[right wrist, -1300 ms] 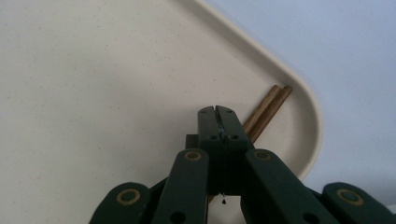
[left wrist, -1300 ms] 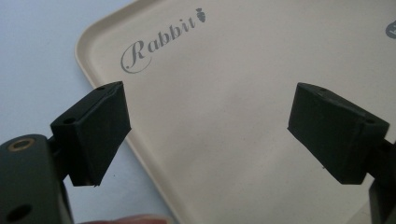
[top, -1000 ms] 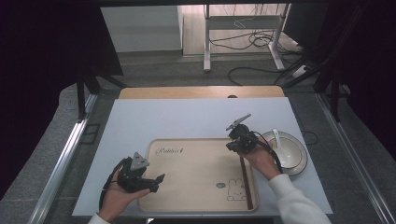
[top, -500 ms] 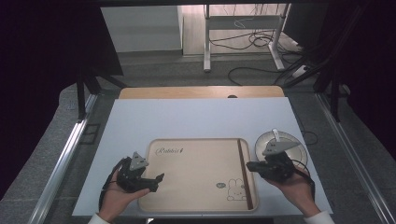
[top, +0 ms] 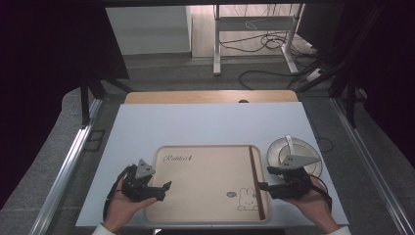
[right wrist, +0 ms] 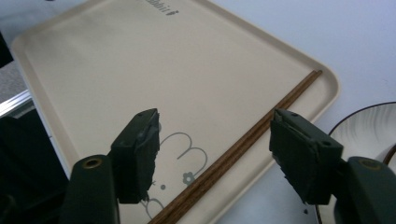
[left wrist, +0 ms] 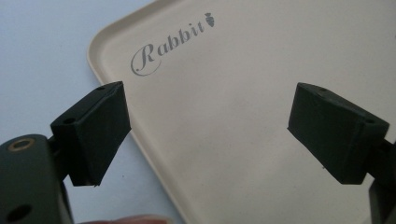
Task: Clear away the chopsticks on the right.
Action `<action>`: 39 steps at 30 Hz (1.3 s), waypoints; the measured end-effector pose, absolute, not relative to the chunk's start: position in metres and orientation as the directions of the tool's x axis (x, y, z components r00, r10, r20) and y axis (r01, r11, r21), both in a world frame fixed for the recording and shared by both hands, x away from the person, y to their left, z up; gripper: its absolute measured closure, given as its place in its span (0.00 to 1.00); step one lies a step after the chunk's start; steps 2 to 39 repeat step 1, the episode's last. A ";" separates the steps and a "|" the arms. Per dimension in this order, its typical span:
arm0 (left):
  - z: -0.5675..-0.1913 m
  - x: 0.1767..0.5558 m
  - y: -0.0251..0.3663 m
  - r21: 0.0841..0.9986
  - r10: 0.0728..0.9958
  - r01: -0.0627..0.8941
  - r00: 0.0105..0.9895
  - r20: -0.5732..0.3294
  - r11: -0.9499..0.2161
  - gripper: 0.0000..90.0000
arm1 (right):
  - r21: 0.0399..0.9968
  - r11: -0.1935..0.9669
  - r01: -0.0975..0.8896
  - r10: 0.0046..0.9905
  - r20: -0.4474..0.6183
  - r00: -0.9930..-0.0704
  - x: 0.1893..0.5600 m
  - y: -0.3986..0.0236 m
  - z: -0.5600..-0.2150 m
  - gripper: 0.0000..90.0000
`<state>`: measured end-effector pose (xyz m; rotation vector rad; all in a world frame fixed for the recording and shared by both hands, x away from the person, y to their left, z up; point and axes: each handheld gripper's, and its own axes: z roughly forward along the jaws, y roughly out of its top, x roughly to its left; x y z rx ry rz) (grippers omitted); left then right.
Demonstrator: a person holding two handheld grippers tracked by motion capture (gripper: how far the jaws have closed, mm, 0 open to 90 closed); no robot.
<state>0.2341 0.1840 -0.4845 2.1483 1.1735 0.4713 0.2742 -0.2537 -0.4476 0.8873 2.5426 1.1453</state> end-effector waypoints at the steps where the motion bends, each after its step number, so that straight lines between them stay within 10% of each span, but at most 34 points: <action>1: -0.484 0.234 0.184 0.681 0.843 0.615 0.537 0.008 -0.398 0.14 | 0.737 0.516 0.436 0.606 0.045 -0.794 0.274 -0.254 -0.448 0.34; 39: -0.484 0.234 0.184 0.681 0.843 0.615 0.537 0.008 -0.398 0.14 | 0.737 0.516 0.436 0.606 0.045 -0.794 0.274 -0.254 -0.448 0.34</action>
